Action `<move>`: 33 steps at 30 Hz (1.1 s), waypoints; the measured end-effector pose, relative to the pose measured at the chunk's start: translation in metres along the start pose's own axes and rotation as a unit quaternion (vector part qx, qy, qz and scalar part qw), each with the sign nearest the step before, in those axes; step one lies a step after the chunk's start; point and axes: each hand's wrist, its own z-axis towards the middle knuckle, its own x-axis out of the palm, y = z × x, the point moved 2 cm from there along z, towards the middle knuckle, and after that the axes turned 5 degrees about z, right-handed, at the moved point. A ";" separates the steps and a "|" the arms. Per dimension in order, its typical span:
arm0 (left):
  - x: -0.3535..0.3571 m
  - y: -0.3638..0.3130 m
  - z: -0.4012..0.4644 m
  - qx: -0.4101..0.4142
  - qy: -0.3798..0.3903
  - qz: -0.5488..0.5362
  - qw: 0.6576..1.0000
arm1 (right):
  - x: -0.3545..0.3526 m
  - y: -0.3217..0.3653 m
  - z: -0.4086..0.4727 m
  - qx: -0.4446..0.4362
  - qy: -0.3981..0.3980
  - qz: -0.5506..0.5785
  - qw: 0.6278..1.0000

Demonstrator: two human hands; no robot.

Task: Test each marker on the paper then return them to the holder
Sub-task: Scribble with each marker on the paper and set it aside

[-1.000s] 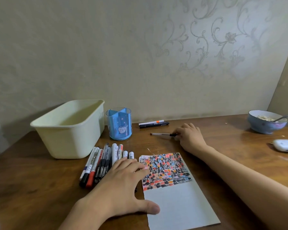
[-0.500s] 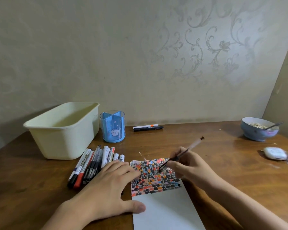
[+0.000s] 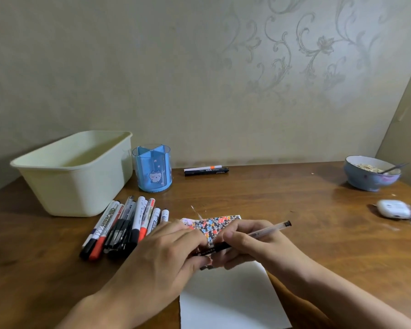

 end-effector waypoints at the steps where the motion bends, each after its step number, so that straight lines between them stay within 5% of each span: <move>1: 0.001 0.000 -0.001 -0.011 0.008 -0.005 1.000 | 0.000 0.001 -0.001 -0.001 -0.001 -0.005 1.000; 9: 0.002 0.010 -0.002 -0.014 0.042 -0.014 0.999 | -0.005 0.006 -0.002 0.005 0.051 -0.011 0.999; 14: -0.019 0.044 0.002 -0.126 -0.017 -0.065 0.990 | -0.049 0.021 -0.001 -0.051 -0.073 -0.008 0.996; 20: -0.020 0.039 0.001 -0.157 -0.008 -0.011 0.988 | -0.051 0.014 0.003 -0.046 -0.088 -0.069 0.993; 28: -0.023 0.034 0.002 -0.095 0.016 0.037 0.995 | -0.049 0.008 0.005 -0.052 -0.086 -0.118 0.988; 33: -0.015 0.031 -0.002 -0.064 0.128 0.079 0.987 | -0.044 0.001 0.007 -0.047 -0.035 -0.165 0.984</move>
